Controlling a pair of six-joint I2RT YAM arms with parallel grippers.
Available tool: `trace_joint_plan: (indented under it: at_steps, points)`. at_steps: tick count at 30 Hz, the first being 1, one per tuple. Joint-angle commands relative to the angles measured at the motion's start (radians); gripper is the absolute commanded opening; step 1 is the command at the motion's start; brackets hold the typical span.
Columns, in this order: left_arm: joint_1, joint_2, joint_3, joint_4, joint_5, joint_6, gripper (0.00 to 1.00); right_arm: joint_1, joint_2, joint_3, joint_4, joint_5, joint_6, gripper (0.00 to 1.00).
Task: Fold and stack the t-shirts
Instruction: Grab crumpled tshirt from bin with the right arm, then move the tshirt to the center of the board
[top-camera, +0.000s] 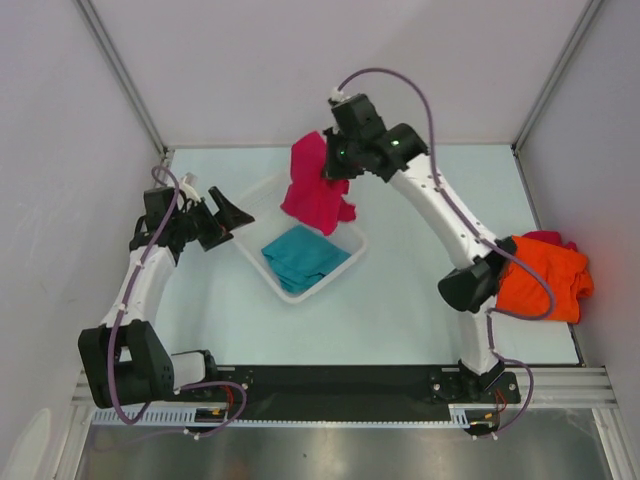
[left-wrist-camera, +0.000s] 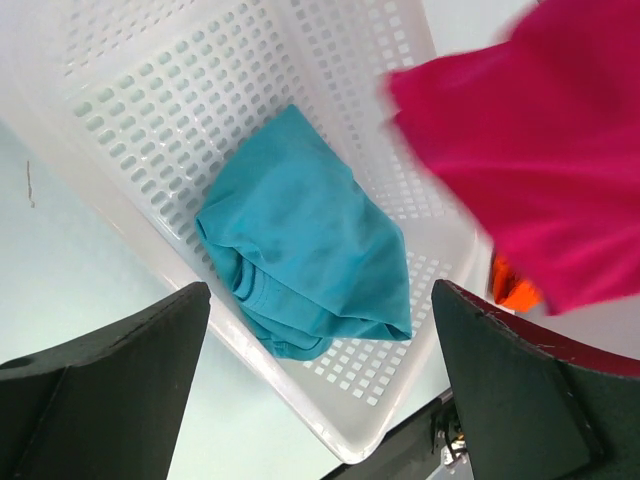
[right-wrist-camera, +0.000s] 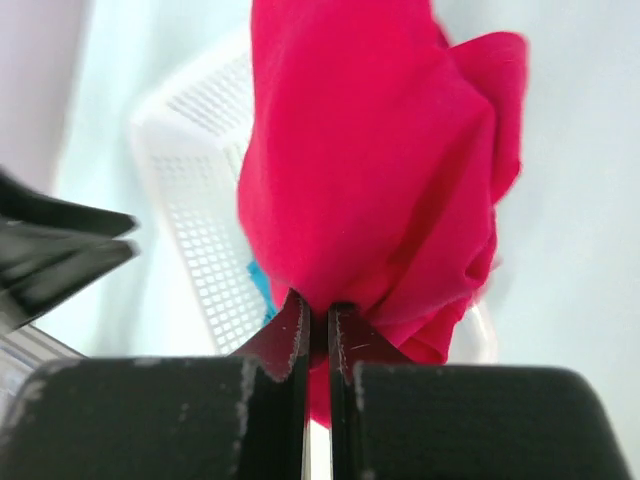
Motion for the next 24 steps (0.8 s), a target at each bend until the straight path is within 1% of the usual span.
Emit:
trace_joint_plan:
  at_steps: [1, 3, 4, 6, 7, 8, 10, 11, 13, 14, 17, 18, 20, 21, 24]
  points:
    - [0.008, -0.033, 0.009, 0.049, 0.013, -0.001, 0.99, -0.002, -0.222, 0.054, -0.064, 0.115, -0.007, 0.0]
    - [0.008, -0.042, 0.005, 0.049, 0.014, -0.004, 0.99, -0.008, -0.277, 0.03, -0.065, 0.182, 0.001, 0.0]
    - [0.008, -0.045, 0.003, 0.049, 0.016, -0.004, 0.99, -0.019, -0.33, -0.007, -0.065, 0.208, 0.002, 0.0]
    - [0.008, -0.053, -0.003, 0.048, 0.017, -0.007, 0.99, -0.04, -0.386, -0.059, -0.062, 0.263, 0.008, 0.0]
    - [0.008, -0.053, -0.003, 0.048, 0.022, -0.01, 0.98, -0.062, -0.435, -0.099, -0.055, 0.262, 0.019, 0.0]
    - [0.008, -0.056, -0.006, 0.046, 0.027, -0.013, 0.98, -0.103, -0.454, -0.172, -0.055, 0.251, 0.028, 0.0]
    - [0.01, -0.061, -0.008, 0.048, 0.03, -0.019, 0.99, -0.131, -0.509, -0.267, -0.047, 0.25, 0.051, 0.0]
    - [0.008, -0.062, -0.011, 0.048, 0.033, -0.021, 0.98, -0.141, -0.524, -0.379, -0.038, 0.263, 0.059, 0.0]
    - [0.008, -0.071, -0.014, 0.048, 0.033, -0.024, 0.99, -0.151, -0.559, -0.491, 0.002, 0.293, 0.082, 0.0]
    - [0.008, -0.076, -0.021, 0.048, 0.037, -0.022, 0.99, -0.167, -0.59, -0.619, 0.02, 0.296, 0.088, 0.0]
    - [0.007, -0.085, -0.04, 0.046, 0.036, -0.014, 0.98, -0.215, -0.635, -0.801, 0.114, 0.258, 0.117, 0.0]
    - [0.008, -0.084, -0.041, 0.045, 0.036, -0.007, 0.99, -0.246, -0.639, -0.902, 0.16, 0.221, 0.127, 0.0]
    - [0.008, -0.081, -0.041, 0.034, 0.037, 0.001, 0.99, -0.27, -0.65, -1.005, 0.195, 0.193, 0.142, 0.0]
    - [0.008, -0.078, -0.04, 0.032, 0.037, 0.001, 0.99, -0.275, -0.652, -1.028, 0.229, 0.187, 0.145, 0.0]
    - [0.01, -0.079, -0.026, 0.031, 0.042, -0.008, 0.99, -0.28, -0.639, -1.078, 0.26, 0.165, 0.151, 0.0]
